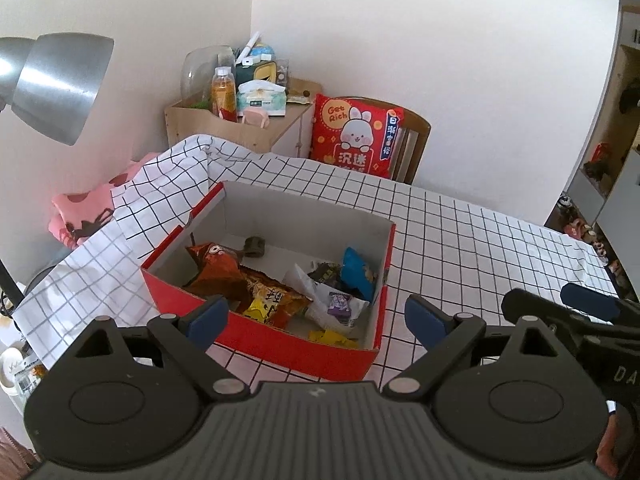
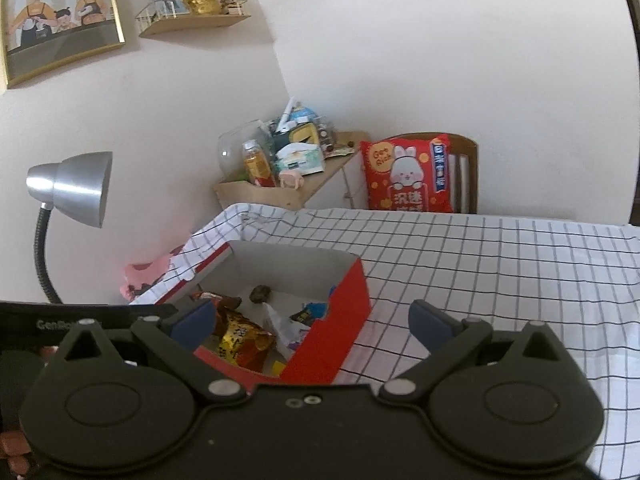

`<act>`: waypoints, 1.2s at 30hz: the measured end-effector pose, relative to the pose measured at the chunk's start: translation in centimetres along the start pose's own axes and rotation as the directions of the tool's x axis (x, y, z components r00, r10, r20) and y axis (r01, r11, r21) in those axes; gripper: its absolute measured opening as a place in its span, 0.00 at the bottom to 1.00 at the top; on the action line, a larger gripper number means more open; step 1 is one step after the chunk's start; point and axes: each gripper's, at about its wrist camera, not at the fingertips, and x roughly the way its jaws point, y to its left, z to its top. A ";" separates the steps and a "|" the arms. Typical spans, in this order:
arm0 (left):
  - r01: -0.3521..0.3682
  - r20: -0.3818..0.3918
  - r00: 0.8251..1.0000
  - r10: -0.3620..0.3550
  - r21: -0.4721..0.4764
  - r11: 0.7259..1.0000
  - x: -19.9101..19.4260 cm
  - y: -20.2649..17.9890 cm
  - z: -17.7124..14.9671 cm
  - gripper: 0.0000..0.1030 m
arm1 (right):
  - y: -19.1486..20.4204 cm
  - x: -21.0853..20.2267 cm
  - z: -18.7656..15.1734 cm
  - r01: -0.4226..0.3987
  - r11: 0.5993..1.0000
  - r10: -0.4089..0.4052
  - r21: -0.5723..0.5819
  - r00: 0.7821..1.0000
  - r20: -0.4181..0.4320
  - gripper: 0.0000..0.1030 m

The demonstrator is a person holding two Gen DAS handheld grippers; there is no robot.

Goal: Organize snacks

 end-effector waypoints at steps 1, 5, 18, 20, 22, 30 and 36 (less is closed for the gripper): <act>0.001 0.004 1.000 -0.001 0.002 1.000 -0.1 -0.1 -0.1 0.93 | 0.0 -0.1 0.0 0.005 1.000 -0.005 0.001 1.000 0.007 1.00; 0.015 0.005 1.000 -0.015 0.015 1.000 -0.3 -0.4 -0.3 0.93 | -0.1 -0.4 0.0 0.022 1.000 -0.022 0.009 0.999 0.024 1.00; 0.030 0.023 0.999 -0.030 0.021 0.999 -1.0 -0.9 -0.6 0.93 | -0.1 -0.5 -0.3 0.045 0.999 -0.045 0.026 0.999 0.008 1.00; 0.029 0.027 0.999 -0.029 0.023 0.999 -1.0 -0.9 -0.6 0.93 | 0.0 -0.6 -0.3 0.045 0.999 -0.045 0.025 0.999 0.009 1.00; 0.028 0.027 0.999 -0.029 0.022 0.999 -1.1 -0.9 -0.6 0.93 | 0.1 -0.7 -0.4 0.044 0.999 -0.044 0.019 0.999 0.016 1.00; 0.030 0.049 0.998 -0.032 0.032 0.999 -1.7 -1.1 -0.7 0.93 | 0.2 -1.1 -0.3 0.076 0.997 -0.076 0.007 0.996 0.042 1.00; 0.027 0.068 0.997 -0.029 0.037 0.999 -2.1 -1.2 -0.6 0.93 | 0.3 -1.3 -0.2 0.105 0.994 -0.104 -0.008 0.993 0.051 1.00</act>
